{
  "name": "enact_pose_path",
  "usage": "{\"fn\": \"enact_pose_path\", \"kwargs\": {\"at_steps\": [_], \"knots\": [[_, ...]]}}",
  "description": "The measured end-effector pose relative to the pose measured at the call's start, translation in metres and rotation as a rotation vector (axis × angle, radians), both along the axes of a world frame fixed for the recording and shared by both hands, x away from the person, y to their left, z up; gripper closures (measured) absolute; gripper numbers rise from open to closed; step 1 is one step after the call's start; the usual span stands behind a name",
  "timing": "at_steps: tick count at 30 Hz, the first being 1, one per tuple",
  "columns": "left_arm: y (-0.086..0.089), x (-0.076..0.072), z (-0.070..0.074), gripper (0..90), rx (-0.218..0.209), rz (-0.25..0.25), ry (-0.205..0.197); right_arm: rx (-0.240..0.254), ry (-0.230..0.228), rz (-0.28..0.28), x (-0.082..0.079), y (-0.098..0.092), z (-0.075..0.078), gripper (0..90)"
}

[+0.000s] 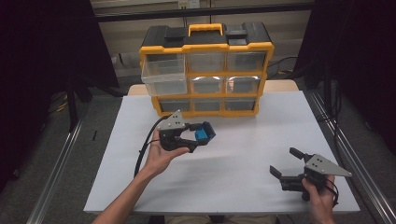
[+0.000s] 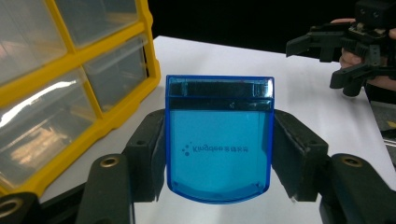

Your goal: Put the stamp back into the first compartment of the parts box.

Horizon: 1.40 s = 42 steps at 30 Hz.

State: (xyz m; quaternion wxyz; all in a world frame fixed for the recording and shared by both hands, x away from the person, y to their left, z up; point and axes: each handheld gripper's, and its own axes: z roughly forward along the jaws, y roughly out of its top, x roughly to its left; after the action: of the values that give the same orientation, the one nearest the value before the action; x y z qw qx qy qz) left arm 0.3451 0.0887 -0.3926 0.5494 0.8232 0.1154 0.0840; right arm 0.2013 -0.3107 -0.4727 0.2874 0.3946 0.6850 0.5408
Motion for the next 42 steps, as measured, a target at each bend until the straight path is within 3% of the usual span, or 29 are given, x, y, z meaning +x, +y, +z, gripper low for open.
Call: {"fn": "enact_pose_path", "kwargs": {"at_steps": [28,34,38,42], "knots": [[0.030,-0.005,0.044,41.6,-0.080,-0.004,-0.020,0.011,-0.003,-0.002,-0.001,0.001,0.000,0.2],[0.036,-0.007,0.052,41.6,-0.096,0.022,-0.038,0.003,-0.003,-0.006,0.001,0.000,0.000,0.1],[0.040,-0.008,0.057,41.6,-0.091,0.017,-0.046,0.004,0.000,-0.006,0.001,0.001,0.000,0.1],[0.043,-0.008,0.067,41.6,-0.060,0.011,-0.077,0.003,-0.004,-0.004,0.001,0.001,0.000,0.1]]}}
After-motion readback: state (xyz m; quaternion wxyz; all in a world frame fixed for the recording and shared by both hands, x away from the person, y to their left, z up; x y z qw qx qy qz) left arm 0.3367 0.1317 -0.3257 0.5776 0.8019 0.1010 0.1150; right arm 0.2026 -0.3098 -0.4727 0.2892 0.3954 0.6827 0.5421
